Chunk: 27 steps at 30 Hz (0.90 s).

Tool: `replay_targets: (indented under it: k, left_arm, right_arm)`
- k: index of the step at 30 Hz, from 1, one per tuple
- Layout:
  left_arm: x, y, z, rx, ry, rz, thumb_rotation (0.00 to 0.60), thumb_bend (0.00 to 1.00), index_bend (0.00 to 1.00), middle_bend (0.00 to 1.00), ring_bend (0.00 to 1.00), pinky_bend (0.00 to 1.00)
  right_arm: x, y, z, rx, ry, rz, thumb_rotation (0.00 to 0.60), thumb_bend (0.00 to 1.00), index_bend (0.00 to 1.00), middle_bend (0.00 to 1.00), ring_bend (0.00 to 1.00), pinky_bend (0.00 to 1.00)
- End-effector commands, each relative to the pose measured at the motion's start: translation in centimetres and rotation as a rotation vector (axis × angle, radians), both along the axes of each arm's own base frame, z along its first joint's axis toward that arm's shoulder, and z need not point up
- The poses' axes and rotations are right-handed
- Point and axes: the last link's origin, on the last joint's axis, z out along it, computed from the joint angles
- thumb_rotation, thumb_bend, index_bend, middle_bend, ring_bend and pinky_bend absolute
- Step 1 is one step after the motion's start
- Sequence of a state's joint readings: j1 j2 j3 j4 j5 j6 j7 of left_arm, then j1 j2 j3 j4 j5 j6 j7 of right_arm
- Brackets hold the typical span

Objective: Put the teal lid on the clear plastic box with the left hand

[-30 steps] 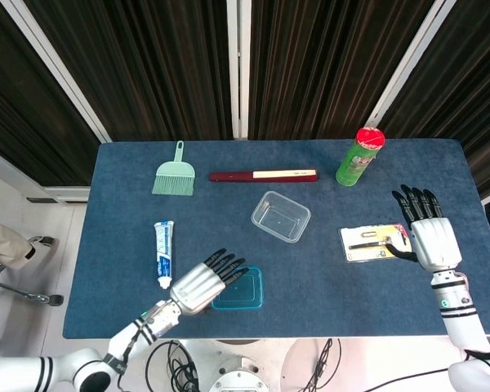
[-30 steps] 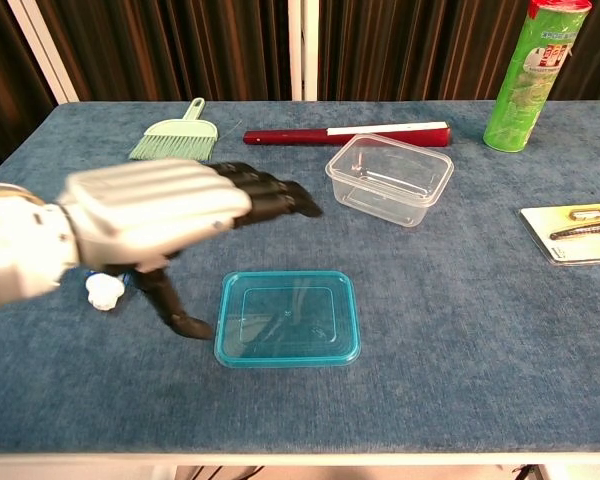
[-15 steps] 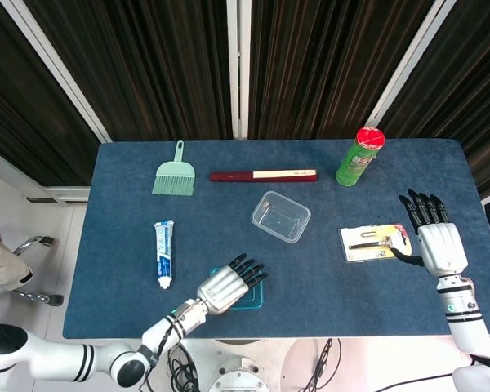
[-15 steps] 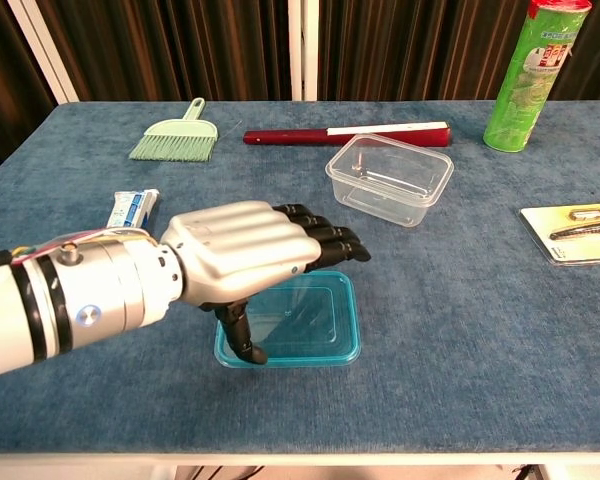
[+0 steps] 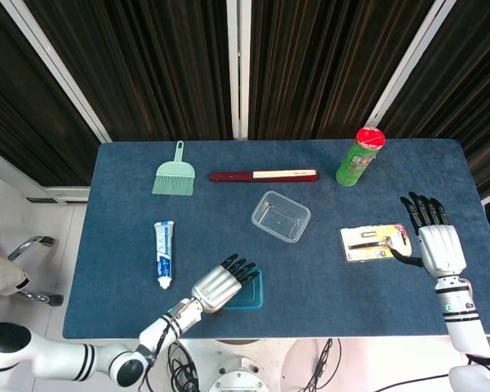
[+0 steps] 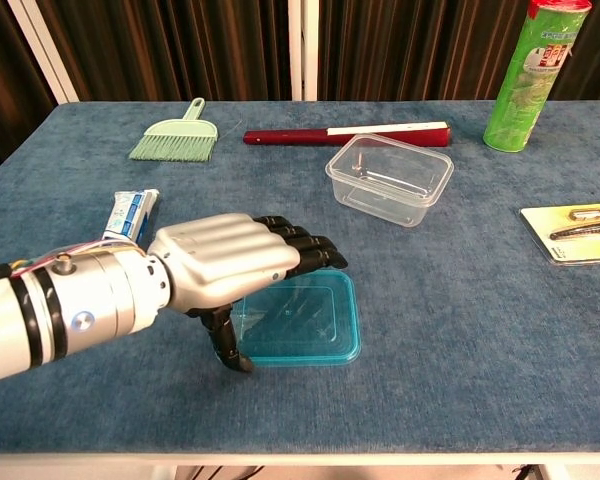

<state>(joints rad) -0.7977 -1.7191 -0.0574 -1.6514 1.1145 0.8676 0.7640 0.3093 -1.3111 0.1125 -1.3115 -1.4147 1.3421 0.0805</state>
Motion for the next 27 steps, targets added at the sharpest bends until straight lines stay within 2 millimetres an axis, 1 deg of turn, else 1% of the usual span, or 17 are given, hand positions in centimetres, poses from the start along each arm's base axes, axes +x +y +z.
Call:
replay_targets:
  k: [1, 8, 10, 14, 18, 22, 27]
  left_arm:
    - [0.1, 0.8, 0.1, 0.018, -0.018, 0.033, 0.6, 0.0, 0.06, 0.0, 0.0, 0.0]
    - [0.2, 3.8, 0.3, 0.07, -0.032, 0.114, 0.6, 0.0, 0.06, 0.0, 0.0, 0.0]
    - [0.2, 4.2, 0.4, 0.069, -0.033, 0.13, 0.6, 0.0, 0.06, 0.0, 0.0, 0.0]
    - [0.4, 4.4, 1.1, 0.055, -0.002, 0.12, 0.6, 0.0, 0.06, 0.0, 0.0, 0.0]
    - [1.5, 4.5, 2.0, 0.027, 0.023, 0.131, 0.6, 0.0, 0.08, 0.0, 0.0, 0.0]
    - [2.2, 4.0, 1.6, 0.023, 0.088, 0.11, 0.6, 0.0, 0.08, 0.0, 0.0, 0.0]
    - [2.7, 3.8, 1.3, 0.02, 0.119, 0.176, 0.6, 0.0, 0.08, 0.0, 0.0, 0.0]
  right_arm:
    - [-0.1, 0.1, 0.0, -0.002, -0.002, -0.005, 0.6, 0.03, 0.0, 0.0, 0.0, 0.0]
    - [-0.4, 0.3, 0.0, -0.003, -0.011, -0.024, 0.6, 0.03, 0.0, 0.0, 0.0, 0.0]
    - [-0.4, 0.4, 0.1, -0.008, -0.012, -0.025, 0.6, 0.03, 0.0, 0.0, 0.0, 0.0]
    - [-0.6, 0.6, 0.2, -0.016, -0.016, -0.027, 0.6, 0.03, 0.0, 0.0, 0.0, 0.0]
    - [-0.7, 0.7, 0.1, -0.015, -0.025, -0.032, 0.6, 0.03, 0.0, 0.0, 0.0, 0.0]
    - [-0.8, 0.8, 0.1, -0.016, -0.027, -0.031, 0.6, 0.03, 0.0, 0.0, 0.0, 0.0]
    - [-1.2, 0.9, 0.1, -0.013, -0.039, -0.041, 0.6, 0.03, 0.0, 0.0, 0.0, 0.0]
